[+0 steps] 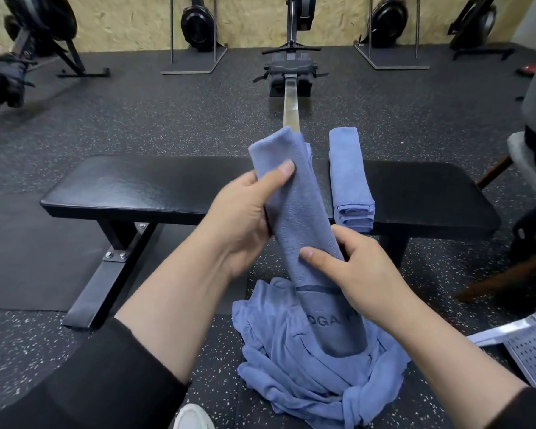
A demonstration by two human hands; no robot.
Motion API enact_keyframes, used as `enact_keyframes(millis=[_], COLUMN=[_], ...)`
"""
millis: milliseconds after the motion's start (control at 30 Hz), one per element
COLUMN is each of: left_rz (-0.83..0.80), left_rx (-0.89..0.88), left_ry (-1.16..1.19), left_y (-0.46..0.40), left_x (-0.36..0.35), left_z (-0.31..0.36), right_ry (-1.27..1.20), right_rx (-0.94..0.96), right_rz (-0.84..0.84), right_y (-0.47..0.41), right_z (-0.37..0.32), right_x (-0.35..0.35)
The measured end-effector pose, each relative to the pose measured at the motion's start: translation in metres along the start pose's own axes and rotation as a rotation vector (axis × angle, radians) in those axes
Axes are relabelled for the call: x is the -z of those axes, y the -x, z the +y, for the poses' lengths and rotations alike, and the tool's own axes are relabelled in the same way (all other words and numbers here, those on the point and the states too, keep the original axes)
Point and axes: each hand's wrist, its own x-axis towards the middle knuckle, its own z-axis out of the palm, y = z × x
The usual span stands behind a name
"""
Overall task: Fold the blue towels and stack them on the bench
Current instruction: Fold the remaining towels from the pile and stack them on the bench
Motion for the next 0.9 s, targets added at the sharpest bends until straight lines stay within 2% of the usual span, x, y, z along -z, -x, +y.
enact_keyframes(millis=[67, 167, 333, 433, 567, 667, 767, 900], left_rz=[0.017, 0.061, 0.132, 0.173, 0.170, 0.185, 0.266, 0.250], left_rx=[0.046, -0.010, -0.049, -0.047, -0.018, 0.060, 0.056, 0.090], left_ry=[-0.026, -0.021, -0.038, -0.032, 0.044, -0.047, -0.039, -0.108], left_y=[0.001, -0.003, -0.012, -0.018, -0.027, -0.033, -0.046, -0.075], left_x=[0.000, 0.002, 0.009, 0.014, 0.014, 0.012, 0.018, 0.023], left_z=[-0.007, -0.004, 0.007, 0.007, -0.002, -0.016, -0.025, -0.022], right_ry=[-0.015, -0.010, 0.032, 0.001, -0.017, 0.017, -0.043, -0.101], right_rx=[-0.019, -0.079, -0.164, -0.206, -0.200, -0.199, -0.229, -0.244], right_rz=[0.007, -0.029, -0.206, -0.255, -0.185, -0.147, -0.119, -0.069], right_y=[0.001, 0.003, 0.012, 0.019, 0.026, 0.028, 0.031, 0.030], right_z=[0.001, 0.003, 0.007, 0.009, 0.010, 0.013, 0.017, 0.020], right_x=[0.001, 0.001, 0.001, 0.004, 0.011, 0.014, 0.008, -0.009])
